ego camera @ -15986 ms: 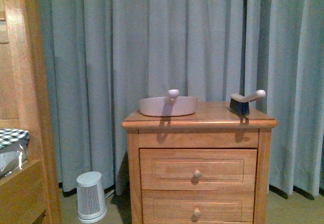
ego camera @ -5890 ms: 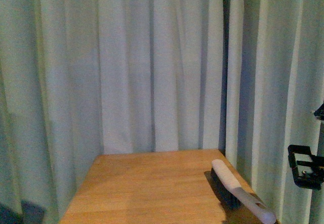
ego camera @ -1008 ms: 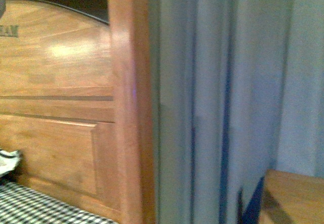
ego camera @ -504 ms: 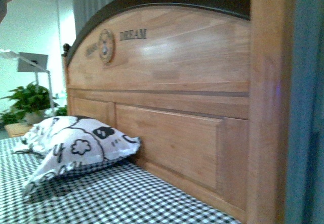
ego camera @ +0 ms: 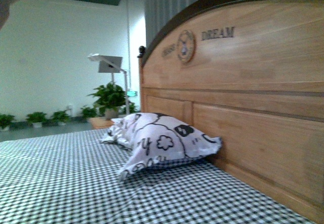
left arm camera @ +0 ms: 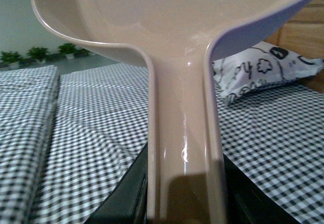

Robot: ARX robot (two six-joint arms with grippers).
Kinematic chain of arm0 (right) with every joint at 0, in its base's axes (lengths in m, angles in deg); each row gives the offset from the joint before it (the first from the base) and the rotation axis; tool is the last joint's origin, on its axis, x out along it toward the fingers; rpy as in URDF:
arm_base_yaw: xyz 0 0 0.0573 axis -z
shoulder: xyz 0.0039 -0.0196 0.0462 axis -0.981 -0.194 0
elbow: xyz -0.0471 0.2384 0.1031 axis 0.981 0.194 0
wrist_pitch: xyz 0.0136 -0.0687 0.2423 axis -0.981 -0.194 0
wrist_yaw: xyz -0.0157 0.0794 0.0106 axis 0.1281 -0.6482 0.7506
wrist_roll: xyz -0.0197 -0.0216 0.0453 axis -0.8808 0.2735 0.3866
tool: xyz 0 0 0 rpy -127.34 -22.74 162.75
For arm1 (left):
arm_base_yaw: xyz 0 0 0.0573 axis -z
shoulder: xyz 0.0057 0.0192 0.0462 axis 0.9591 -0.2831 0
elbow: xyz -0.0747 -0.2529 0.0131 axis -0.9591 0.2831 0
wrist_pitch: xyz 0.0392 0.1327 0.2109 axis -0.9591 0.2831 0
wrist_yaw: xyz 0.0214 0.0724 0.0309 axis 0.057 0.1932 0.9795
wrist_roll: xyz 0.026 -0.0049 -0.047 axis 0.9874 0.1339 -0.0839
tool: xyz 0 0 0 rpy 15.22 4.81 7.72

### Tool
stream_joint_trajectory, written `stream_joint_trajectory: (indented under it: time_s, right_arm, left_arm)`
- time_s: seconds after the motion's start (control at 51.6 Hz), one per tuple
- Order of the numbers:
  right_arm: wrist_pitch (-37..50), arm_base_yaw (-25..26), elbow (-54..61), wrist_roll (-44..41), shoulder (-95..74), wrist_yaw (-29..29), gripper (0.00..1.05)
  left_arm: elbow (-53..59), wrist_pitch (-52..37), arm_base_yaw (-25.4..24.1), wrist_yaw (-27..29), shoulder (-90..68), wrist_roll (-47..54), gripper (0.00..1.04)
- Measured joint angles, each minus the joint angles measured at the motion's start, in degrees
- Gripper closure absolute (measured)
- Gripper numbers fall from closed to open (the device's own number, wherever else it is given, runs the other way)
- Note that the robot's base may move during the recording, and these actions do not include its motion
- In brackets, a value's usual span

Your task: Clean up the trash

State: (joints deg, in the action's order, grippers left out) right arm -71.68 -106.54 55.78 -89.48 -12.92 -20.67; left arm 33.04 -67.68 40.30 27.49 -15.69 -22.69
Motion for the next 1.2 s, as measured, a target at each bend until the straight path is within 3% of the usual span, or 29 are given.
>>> stream_joint_trajectory:
  time_s: [0.581, 0.678, 0.833, 0.949, 1.066, 1.201]
  right_arm:
    - [0.0, 0.0, 0.0, 0.0, 0.0, 0.3, 0.85]
    - [0.0, 0.0, 0.0, -0.1, 0.0, 0.0, 0.85]
    - [0.0, 0.0, 0.0, -0.1, 0.0, 0.0, 0.85]
    - [0.0, 0.0, 0.0, -0.1, 0.0, 0.0, 0.85]
    - [0.0, 0.0, 0.0, -0.1, 0.0, 0.0, 0.85]
    - [0.0, 0.0, 0.0, -0.1, 0.0, 0.0, 0.85]
  left_arm:
    - [0.0, 0.2, 0.0, -0.7, 0.1, -0.2, 0.78]
    - [-6.0, 16.2, 0.2, -1.5, -4.7, 7.0, 0.78]
    - [-8.2, 17.2, 0.3, -3.6, -12.3, 16.3, 0.78]
    - [-11.7, 16.3, -0.6, -9.2, -20.6, 25.5, 0.78]
    - [-15.4, 22.2, -2.0, -13.8, -29.4, 37.0, 0.78]
    - [-21.7, 31.7, -3.7, -13.7, -42.4, 54.3, 0.78]
